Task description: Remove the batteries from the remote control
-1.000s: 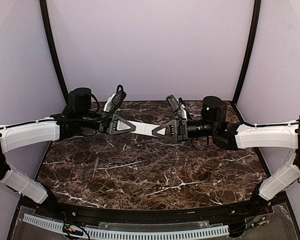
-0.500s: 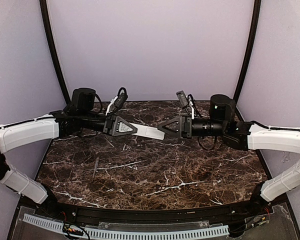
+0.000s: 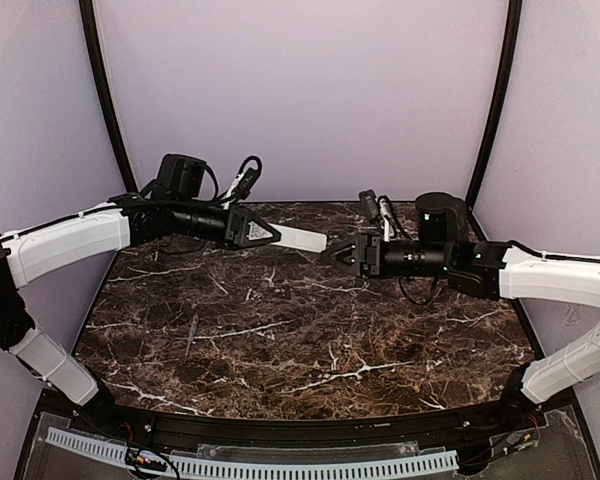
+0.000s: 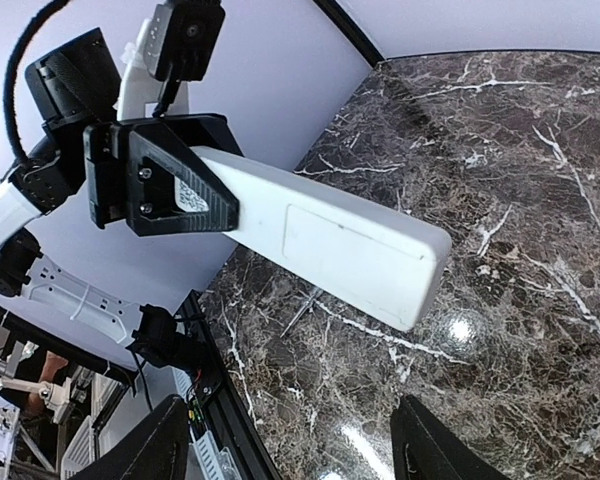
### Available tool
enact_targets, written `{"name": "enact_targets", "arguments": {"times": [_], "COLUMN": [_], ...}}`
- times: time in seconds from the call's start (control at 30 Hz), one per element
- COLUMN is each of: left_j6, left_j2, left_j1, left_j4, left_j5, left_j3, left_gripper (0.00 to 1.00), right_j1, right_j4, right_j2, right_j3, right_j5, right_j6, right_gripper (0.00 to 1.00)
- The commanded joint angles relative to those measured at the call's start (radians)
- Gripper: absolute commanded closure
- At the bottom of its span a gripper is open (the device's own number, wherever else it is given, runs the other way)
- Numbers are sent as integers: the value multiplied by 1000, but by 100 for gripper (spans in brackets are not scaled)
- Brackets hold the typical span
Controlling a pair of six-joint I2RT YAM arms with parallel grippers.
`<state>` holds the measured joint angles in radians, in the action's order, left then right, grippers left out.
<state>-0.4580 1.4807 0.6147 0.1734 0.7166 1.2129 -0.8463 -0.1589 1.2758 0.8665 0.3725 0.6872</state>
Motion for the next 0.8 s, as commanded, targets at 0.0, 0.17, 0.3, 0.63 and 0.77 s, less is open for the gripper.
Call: {"name": "enact_targets", "arguments": {"times": [0.0,0.17,0.3,0.63,0.77], "left_j6": [-77,-200,-255,-408,-401], "left_j2": [57,115,128,143,141], "left_j1": [-16,-32,-37,-40,-40], "left_j4": [-21,-177,-269,-465,-454], "left_j5": [78,205,278,338,334], "left_j3": [42,30,-2,-94,-104], "left_gripper": [100,100,100,100,100], "right_j1": [-5,3,11,15,16], "right_j4": [58,108,143,197,198], "right_j2": [37,33,27,48,77], "right_j3": [61,83,94,137,164], "right_j5": [-54,-112,-132,-126,-116], "right_j6": [30,47,68,98,93], "right_gripper": [32,29,24,19,18]}}
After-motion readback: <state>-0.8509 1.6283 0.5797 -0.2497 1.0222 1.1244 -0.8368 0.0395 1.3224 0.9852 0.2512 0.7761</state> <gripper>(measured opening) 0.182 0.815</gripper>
